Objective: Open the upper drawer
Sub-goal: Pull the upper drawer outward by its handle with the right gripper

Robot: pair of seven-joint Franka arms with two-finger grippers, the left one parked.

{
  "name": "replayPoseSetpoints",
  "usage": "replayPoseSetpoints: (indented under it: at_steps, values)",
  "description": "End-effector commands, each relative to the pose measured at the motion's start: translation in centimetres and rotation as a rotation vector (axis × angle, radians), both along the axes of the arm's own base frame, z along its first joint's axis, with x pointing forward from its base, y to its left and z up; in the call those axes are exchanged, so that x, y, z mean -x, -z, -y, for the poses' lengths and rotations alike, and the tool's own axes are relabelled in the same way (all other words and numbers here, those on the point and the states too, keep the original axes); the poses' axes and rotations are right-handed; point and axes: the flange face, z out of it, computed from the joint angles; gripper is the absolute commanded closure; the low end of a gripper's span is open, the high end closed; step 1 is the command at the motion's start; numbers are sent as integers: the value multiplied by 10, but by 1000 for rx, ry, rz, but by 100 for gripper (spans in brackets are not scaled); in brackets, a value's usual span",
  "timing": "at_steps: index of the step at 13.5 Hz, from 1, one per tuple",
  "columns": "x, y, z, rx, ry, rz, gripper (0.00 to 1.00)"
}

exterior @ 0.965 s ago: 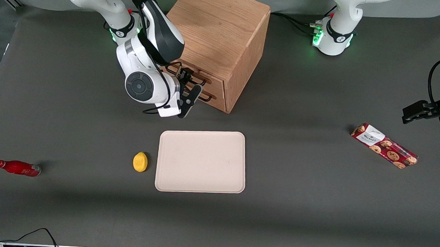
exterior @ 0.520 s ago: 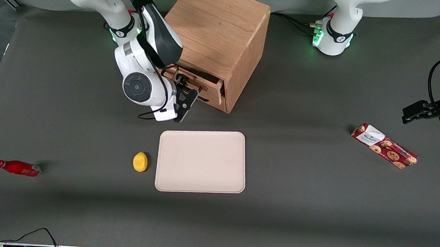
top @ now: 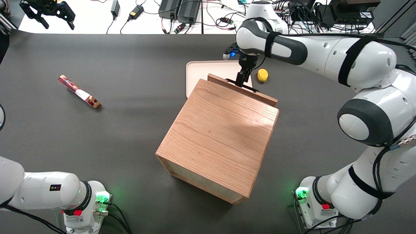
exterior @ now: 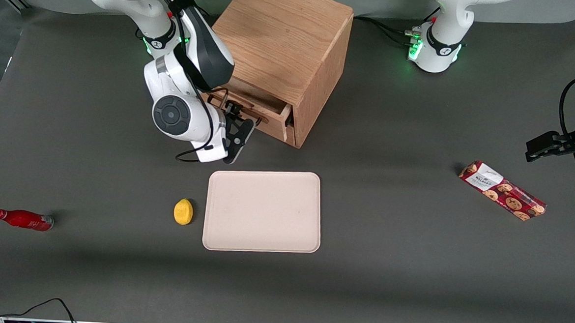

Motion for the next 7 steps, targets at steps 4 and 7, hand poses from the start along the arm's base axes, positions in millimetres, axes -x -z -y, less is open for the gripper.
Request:
replayPoseSetpoints:
  at_steps: [4,7]
  values:
    - [-19,-4,6,10,-34,48,0]
    - [-32,1,11,-4,-50,63,0]
